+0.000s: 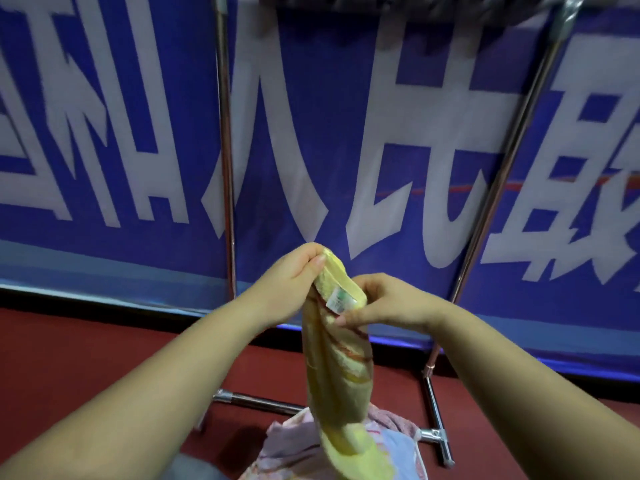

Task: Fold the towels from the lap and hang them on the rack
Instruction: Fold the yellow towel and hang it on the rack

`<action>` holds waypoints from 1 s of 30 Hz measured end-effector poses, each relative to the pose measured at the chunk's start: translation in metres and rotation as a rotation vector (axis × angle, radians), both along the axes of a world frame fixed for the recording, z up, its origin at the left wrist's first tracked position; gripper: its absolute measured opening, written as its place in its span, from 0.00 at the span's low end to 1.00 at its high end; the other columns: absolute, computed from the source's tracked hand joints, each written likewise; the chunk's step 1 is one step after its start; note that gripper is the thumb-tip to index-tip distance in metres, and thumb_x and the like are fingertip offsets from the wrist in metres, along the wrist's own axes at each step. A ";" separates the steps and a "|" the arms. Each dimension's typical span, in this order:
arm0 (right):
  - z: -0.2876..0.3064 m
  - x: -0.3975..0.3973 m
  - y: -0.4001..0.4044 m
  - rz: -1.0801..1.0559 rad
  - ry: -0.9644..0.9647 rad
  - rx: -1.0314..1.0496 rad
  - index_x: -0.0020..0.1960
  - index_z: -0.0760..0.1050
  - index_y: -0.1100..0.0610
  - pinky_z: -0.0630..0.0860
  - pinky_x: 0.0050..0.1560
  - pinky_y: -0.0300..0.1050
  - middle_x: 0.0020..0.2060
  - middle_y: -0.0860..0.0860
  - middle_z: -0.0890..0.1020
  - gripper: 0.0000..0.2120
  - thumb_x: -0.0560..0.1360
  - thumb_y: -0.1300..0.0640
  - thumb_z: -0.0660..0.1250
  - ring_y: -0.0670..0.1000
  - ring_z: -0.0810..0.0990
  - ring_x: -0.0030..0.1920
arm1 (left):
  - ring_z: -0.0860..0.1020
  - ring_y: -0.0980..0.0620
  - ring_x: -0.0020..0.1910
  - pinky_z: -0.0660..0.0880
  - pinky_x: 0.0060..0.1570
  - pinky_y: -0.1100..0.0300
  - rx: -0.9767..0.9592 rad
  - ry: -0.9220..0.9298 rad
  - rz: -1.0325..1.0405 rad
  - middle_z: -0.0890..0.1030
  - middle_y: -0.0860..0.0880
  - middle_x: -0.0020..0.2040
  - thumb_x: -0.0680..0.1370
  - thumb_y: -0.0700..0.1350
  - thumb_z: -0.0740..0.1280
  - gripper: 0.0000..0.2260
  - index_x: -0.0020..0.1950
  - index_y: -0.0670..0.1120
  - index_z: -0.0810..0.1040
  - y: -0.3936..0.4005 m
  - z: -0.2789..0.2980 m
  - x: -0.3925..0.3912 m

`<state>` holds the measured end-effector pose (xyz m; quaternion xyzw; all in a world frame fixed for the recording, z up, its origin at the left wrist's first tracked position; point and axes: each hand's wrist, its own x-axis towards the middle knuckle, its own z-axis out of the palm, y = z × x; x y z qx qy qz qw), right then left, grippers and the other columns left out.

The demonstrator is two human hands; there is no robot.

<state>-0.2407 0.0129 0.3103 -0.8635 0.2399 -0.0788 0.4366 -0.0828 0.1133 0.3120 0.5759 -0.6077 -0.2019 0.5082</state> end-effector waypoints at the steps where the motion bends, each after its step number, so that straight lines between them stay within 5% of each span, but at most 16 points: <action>1: 0.015 0.000 0.001 -0.004 -0.019 -0.027 0.49 0.78 0.60 0.75 0.59 0.55 0.43 0.54 0.82 0.20 0.63 0.49 0.77 0.49 0.80 0.46 | 0.73 0.58 0.41 0.70 0.49 0.60 -0.009 -0.013 -0.030 0.76 0.54 0.41 0.81 0.42 0.55 0.11 0.45 0.51 0.73 0.002 0.017 -0.001; 6: 0.090 0.004 0.017 -0.014 -0.153 -0.027 0.60 0.72 0.56 0.74 0.63 0.58 0.54 0.55 0.81 0.33 0.59 0.46 0.79 0.55 0.80 0.57 | 0.73 0.55 0.42 0.71 0.48 0.60 -0.076 -0.064 -0.106 0.75 0.51 0.40 0.82 0.43 0.54 0.10 0.47 0.47 0.74 0.012 0.097 -0.013; 9: 0.127 -0.002 0.029 -0.014 -0.164 -0.054 0.60 0.72 0.55 0.75 0.63 0.56 0.54 0.54 0.81 0.24 0.68 0.54 0.75 0.55 0.80 0.56 | 0.73 0.54 0.43 0.71 0.49 0.57 -0.128 -0.070 -0.055 0.74 0.51 0.41 0.82 0.43 0.53 0.10 0.49 0.46 0.73 0.019 0.135 -0.016; 13: 0.160 -0.012 0.036 -0.020 -0.141 -0.090 0.50 0.80 0.57 0.77 0.59 0.56 0.50 0.55 0.84 0.18 0.66 0.47 0.75 0.57 0.83 0.52 | 0.71 0.57 0.39 0.68 0.42 0.62 -0.183 -0.039 0.037 0.73 0.53 0.39 0.82 0.43 0.53 0.11 0.46 0.48 0.73 0.027 0.169 -0.011; 17: 0.176 -0.024 0.036 -0.075 -0.136 -0.127 0.50 0.80 0.55 0.80 0.50 0.44 0.46 0.51 0.85 0.13 0.70 0.49 0.73 0.50 0.84 0.47 | 0.72 0.55 0.42 0.70 0.41 0.67 -0.229 0.017 0.174 0.74 0.52 0.41 0.82 0.42 0.52 0.10 0.52 0.43 0.73 0.034 0.191 -0.006; 20: 0.180 -0.032 0.035 -0.111 -0.159 -0.171 0.48 0.78 0.55 0.78 0.44 0.37 0.42 0.48 0.83 0.07 0.73 0.54 0.71 0.45 0.82 0.44 | 0.72 0.51 0.47 0.69 0.45 0.62 -0.235 0.021 0.268 0.74 0.49 0.43 0.82 0.43 0.51 0.11 0.52 0.43 0.73 0.039 0.200 0.002; 25: 0.188 -0.036 0.037 -0.236 -0.446 -0.068 0.47 0.78 0.59 0.81 0.46 0.40 0.41 0.53 0.83 0.03 0.74 0.61 0.69 0.49 0.83 0.41 | 0.70 0.50 0.46 0.66 0.47 0.57 -0.243 -0.065 0.410 0.73 0.45 0.46 0.82 0.45 0.49 0.11 0.48 0.45 0.69 0.048 0.202 0.012; 30: 0.199 -0.032 0.048 -0.351 -0.655 -0.041 0.44 0.78 0.60 0.82 0.42 0.40 0.38 0.55 0.82 0.03 0.75 0.61 0.68 0.51 0.82 0.39 | 0.72 0.48 0.50 0.67 0.49 0.56 -0.285 -0.140 0.571 0.75 0.45 0.51 0.83 0.47 0.49 0.15 0.58 0.41 0.72 0.052 0.202 0.015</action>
